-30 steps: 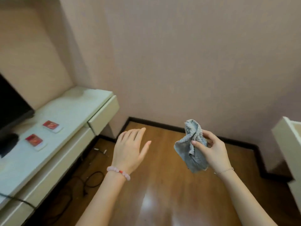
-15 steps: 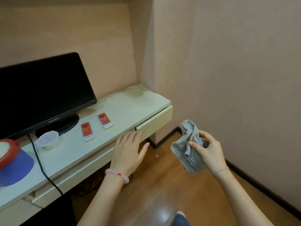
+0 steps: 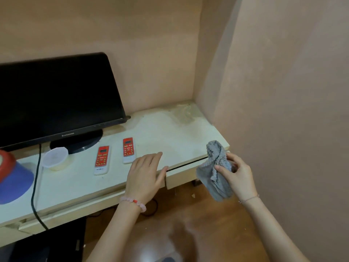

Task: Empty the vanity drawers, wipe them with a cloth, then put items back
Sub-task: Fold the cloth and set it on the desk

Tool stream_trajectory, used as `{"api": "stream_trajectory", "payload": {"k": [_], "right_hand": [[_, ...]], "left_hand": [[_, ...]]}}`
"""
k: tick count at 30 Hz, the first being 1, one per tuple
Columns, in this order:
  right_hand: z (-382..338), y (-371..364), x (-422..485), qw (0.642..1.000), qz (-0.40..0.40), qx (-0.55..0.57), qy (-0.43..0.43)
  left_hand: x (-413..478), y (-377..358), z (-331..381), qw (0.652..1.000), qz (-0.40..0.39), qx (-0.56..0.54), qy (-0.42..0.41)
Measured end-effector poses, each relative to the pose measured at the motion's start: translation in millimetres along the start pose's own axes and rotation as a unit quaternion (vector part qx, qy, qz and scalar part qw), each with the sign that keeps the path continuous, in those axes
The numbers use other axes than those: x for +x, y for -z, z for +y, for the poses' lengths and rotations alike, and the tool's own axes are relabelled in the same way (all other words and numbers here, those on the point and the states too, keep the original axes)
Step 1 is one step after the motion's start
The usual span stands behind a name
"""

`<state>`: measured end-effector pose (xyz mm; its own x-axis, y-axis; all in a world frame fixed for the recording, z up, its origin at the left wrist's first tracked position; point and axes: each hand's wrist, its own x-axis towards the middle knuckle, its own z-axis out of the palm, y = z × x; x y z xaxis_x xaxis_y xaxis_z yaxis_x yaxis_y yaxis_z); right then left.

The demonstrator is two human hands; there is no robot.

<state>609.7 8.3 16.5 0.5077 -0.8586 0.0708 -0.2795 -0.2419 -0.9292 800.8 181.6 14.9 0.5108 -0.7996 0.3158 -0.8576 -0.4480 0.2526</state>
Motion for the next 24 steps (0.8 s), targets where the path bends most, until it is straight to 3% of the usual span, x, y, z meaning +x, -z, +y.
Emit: {"api": "stream_trajectory", "payload": {"k": [4, 10, 12, 15, 17, 21, 24], "right_hand": [[3.6, -25.6, 57.6, 0.999, -0.030, 0.009, 0.003], [0.0, -75.0, 122.1, 0.998, -0.056, -0.005, 0.017], [-2.6, -90.1, 138.5, 0.998, -0.064, -0.014, 0.024], [-6.6, -112.7, 160.1, 0.997, -0.070, -0.019, 0.031], [-8.5, -123.4, 171.3, 0.995, -0.085, -0.018, 0.039], [-10.5, -130.0, 186.7, 0.984, -0.167, 0.043, 0.033], [-8.5, -128.9, 198.0, 0.969, -0.217, 0.114, 0.011]], "left_hand": [[36.2, -21.5, -15.4, 0.999, -0.007, -0.021, 0.039], [110.0, -46.4, -20.3, 0.982, -0.047, -0.167, 0.078], [135.1, -52.0, -17.9, 0.953, -0.071, -0.272, 0.114], [167.1, -60.5, -18.0, 0.866, -0.117, -0.454, 0.171], [181.9, -66.4, -21.2, 0.821, -0.124, -0.519, 0.203], [200.7, -73.9, -32.6, 0.789, -0.102, -0.553, 0.250], [208.2, -80.3, -38.3, 0.796, -0.097, -0.534, 0.269]]}}
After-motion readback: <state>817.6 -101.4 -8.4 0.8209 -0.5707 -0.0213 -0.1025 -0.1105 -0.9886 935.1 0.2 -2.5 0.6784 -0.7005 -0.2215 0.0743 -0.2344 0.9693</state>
